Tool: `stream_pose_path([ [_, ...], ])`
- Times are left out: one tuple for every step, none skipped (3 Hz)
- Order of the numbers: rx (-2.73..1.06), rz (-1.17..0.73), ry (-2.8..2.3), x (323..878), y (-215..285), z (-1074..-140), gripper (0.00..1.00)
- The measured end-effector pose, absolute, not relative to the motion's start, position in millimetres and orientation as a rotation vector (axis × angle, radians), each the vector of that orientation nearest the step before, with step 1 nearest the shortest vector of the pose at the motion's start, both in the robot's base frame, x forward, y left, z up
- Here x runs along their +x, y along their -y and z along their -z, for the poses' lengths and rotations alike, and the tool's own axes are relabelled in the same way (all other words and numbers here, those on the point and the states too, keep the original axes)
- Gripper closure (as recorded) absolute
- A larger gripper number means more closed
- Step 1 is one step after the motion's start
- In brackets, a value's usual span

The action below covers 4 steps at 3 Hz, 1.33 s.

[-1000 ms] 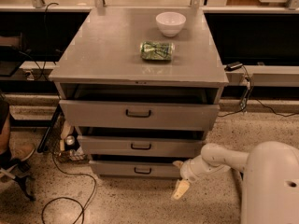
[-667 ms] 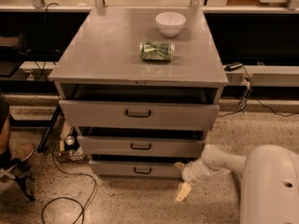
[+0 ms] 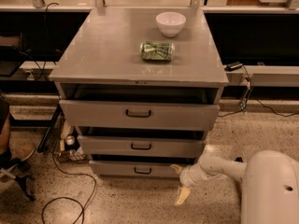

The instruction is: Open bottom drawer

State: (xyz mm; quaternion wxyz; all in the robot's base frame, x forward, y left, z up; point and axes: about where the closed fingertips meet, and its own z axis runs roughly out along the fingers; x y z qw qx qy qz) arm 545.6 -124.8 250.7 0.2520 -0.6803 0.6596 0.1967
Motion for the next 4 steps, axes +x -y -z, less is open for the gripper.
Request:
stream_pose_path([
  [-1.850,-0.535,-1.794,545.6,124.8,-250.7,0.00],
  [-1.899,-0.430,-1.763,552.9,122.0,-241.8,0.00],
  [-1.948,-0.261,-1.712,573.4,123.5,-230.0,0.00],
  [-1.971,-0.156,-1.670,589.9,123.7,-226.8,0.00],
])
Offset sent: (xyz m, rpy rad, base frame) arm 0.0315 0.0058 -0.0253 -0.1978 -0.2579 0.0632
